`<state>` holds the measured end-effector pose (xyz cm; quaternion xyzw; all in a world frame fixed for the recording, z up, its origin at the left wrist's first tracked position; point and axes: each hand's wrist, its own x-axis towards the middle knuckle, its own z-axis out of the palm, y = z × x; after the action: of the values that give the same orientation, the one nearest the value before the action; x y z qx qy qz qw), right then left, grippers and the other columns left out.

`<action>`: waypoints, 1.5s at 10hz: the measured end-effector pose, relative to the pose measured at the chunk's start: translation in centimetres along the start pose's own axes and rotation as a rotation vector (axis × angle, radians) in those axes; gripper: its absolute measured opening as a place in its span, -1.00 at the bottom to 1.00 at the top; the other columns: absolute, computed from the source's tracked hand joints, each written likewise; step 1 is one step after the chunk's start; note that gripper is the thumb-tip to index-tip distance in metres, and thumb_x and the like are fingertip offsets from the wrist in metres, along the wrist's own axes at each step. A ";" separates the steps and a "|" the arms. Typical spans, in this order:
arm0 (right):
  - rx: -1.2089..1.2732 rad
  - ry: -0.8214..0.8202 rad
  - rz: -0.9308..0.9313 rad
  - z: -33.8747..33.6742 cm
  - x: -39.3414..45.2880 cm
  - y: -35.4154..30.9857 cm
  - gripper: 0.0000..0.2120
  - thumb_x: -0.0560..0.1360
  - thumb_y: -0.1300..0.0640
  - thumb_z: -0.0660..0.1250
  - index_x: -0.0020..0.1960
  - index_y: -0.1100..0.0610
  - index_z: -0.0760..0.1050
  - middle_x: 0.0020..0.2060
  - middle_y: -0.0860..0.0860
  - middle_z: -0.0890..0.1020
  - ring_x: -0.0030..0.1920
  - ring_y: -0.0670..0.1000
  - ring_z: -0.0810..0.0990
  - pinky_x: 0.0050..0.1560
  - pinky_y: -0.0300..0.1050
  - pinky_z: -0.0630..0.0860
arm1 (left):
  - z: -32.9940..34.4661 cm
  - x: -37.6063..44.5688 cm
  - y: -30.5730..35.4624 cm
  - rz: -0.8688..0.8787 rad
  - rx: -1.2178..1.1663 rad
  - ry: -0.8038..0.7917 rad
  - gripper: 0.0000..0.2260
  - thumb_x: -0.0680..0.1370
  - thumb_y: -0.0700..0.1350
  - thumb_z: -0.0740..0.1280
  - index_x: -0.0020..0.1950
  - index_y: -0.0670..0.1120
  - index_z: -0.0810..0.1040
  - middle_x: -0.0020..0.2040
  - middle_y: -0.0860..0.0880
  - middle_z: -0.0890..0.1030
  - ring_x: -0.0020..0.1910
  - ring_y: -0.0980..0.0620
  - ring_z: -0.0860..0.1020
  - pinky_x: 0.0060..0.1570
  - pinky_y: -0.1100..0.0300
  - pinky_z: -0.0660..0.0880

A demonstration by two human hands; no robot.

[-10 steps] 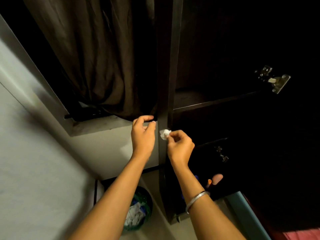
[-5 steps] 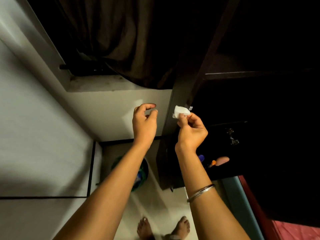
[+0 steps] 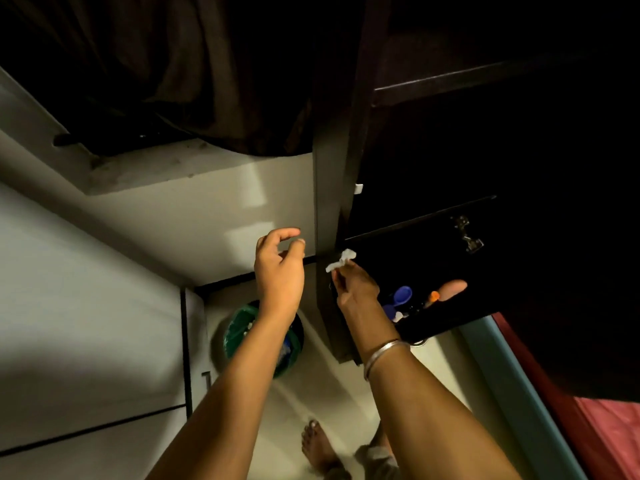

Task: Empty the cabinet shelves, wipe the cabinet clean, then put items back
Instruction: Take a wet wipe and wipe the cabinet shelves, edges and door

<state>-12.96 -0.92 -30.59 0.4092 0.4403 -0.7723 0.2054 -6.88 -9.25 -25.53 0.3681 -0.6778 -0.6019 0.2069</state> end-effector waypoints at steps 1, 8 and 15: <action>0.067 -0.038 -0.014 0.1 -0.1 0.0 -0.84 0.51 0.47 0.30 -0.08 0.25 0.58 -0.22 0.14 0.64 -0.29 0.03 0.59 -0.27 -0.22 0.57 | 0.5 0.2 -0.7 -0.018 0.001 0.001 -0.87 0.53 -0.10 0.33 0.02 0.10 0.62 0.14 -0.01 0.60 -0.03 0.00 0.65 -0.02 0.12 0.55; -1.795 -0.062 -0.299 -1.7 9.5 8.4 -0.40 0.65 0.05 0.17 0.60 0.15 0.01 0.59 0.12 -0.01 0.58 0.18 -0.05 0.48 -0.11 0.23 | 0.8 0.1 -6.5 -0.161 -0.001 0.072 -0.85 0.59 -0.22 0.32 0.09 -0.03 0.63 0.13 -0.14 0.61 -0.16 0.17 0.62 -0.18 0.35 0.50; 0.212 0.016 -0.098 1.9 -4.2 -1.3 -0.86 0.45 0.51 0.34 -0.19 0.31 0.53 -0.35 0.15 0.60 -0.41 0.03 0.62 -0.23 -0.12 0.66 | 1.9 0.3 1.3 -0.050 -0.065 0.025 -0.87 0.54 -0.13 0.32 -0.03 0.08 0.62 0.16 -0.14 0.61 -0.19 0.16 0.63 -0.10 0.14 0.52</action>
<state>-12.24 -2.03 -26.04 0.4129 0.3773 -0.8203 0.1196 -8.76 -8.26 -24.68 0.3855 -0.6459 -0.6240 0.2118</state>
